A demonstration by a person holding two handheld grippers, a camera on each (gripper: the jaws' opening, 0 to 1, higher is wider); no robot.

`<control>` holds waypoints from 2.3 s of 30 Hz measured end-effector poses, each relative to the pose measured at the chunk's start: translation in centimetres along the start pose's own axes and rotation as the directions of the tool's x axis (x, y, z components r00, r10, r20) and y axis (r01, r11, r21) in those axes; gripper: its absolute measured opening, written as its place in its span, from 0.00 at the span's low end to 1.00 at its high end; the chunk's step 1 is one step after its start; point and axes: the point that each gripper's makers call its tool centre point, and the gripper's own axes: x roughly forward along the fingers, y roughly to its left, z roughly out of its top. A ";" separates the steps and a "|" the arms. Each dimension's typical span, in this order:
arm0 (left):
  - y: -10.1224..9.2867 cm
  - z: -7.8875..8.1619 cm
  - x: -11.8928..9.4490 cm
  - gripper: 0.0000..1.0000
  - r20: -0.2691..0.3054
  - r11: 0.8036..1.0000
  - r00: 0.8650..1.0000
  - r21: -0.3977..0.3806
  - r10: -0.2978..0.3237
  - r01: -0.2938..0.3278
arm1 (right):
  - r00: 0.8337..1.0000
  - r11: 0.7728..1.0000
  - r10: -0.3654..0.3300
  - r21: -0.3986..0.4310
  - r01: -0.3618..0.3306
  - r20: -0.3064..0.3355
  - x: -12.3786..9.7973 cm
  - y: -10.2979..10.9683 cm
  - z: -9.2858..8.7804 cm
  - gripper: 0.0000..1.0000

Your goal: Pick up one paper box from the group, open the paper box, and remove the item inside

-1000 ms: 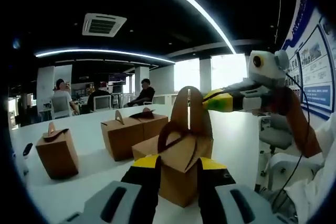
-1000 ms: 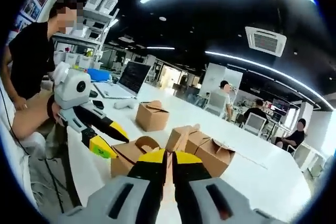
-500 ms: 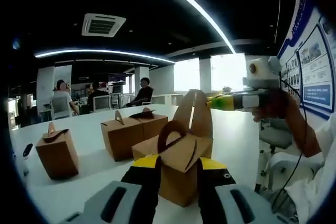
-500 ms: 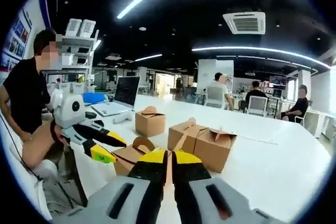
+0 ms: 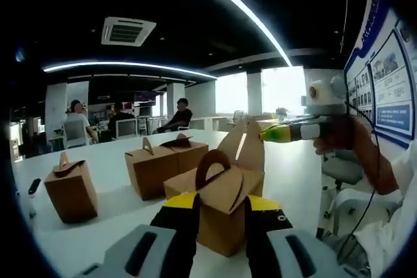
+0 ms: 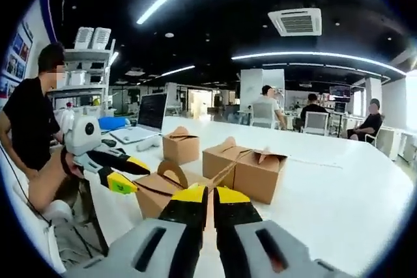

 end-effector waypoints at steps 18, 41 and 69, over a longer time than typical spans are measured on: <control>0.0 0.0 0.0 0.29 -0.001 1.000 1.000 0.014 -0.003 0.003 | 1.000 0.990 0.009 0.142 -0.005 -0.026 -0.5 -0.9 -2.6 0.06; 0.0 0.0 0.0 0.30 0.001 1.000 1.000 0.012 -0.006 0.006 | 0.990 0.946 0.089 0.320 -0.049 -0.109 0.5 0.2 -7.3 0.06; 0.0 0.0 0.0 0.29 -0.001 1.000 1.000 0.023 0.002 -0.002 | 0.990 0.952 0.137 0.277 -0.126 -0.019 -1.9 3.8 -4.3 0.27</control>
